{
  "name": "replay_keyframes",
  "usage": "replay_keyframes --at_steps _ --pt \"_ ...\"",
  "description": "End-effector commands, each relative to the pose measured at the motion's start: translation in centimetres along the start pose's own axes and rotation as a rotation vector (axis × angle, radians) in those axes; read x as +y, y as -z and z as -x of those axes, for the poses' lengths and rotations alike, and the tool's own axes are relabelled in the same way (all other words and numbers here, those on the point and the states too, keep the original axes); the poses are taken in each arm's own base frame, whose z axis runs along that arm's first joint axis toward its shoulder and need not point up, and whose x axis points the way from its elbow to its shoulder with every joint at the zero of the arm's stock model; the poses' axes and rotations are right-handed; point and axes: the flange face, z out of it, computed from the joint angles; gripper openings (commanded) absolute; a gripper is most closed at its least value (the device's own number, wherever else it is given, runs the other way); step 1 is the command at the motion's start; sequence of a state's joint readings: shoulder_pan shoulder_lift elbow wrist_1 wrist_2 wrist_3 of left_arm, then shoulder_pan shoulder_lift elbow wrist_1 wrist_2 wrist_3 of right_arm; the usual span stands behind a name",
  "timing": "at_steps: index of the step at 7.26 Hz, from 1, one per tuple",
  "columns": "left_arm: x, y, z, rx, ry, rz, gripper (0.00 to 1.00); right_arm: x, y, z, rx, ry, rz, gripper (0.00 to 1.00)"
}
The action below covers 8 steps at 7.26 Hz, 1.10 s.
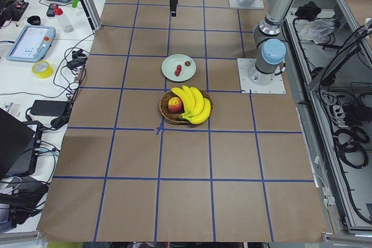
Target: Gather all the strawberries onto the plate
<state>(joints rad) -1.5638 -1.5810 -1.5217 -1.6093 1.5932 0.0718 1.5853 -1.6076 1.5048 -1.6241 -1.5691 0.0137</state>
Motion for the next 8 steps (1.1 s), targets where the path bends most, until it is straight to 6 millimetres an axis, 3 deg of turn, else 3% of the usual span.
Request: replay_keyframes --at_steps 1,8 --pt "0.35 -0.71 -0.74 -0.002 -0.02 0.005 1.0 -0.01 0.0 -0.02 -0.001 0.001 0.0 1.0" --pt "-0.41 -1.34 -0.67 -0.001 -0.011 -0.023 1.0 -0.01 0.0 -0.02 -0.001 -0.001 0.0 1.0"
